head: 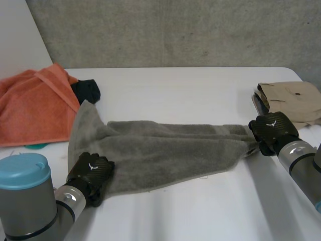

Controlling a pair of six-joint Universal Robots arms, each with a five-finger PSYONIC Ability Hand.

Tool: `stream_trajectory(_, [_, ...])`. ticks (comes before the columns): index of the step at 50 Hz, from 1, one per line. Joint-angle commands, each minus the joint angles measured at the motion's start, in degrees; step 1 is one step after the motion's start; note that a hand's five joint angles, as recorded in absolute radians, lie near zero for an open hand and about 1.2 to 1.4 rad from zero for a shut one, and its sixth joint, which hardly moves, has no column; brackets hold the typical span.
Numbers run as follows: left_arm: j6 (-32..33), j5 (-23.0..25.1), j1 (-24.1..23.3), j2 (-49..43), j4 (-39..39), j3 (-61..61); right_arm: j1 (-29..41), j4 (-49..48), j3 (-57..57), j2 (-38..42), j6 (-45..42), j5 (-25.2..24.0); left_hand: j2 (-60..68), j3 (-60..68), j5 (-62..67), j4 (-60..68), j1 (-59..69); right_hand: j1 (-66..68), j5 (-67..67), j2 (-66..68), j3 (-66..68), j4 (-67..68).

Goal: Fold the laundry.

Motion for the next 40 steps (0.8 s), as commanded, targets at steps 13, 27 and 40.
stream_trajectory(13, [0.3,-0.96,0.92,-1.66,4.57,2.9,0.09,-0.16,0.28,0.0,-0.1,0.0,24.6,24.81,29.9,24.65,30.71,16.93,13.19,12.67,11.79,11.28])
stream_trajectory(27, [-0.04,-0.52,3.73,10.79,-1.56,7.03,-0.52,6.15,-3.22,-9.3,-3.52,0.35,41.09,41.3,46.39,41.14,47.2,16.93,13.19,12.67,11.79,11.28])
stream_trajectory(40, [-1.63,2.64,4.08,30.33,-20.73,25.03,-2.89,38.58,-27.29,-22.5,-13.55,0.27,41.09,41.3,46.39,41.14,47.2,16.93,13.19,12.67,11.79,11.28])
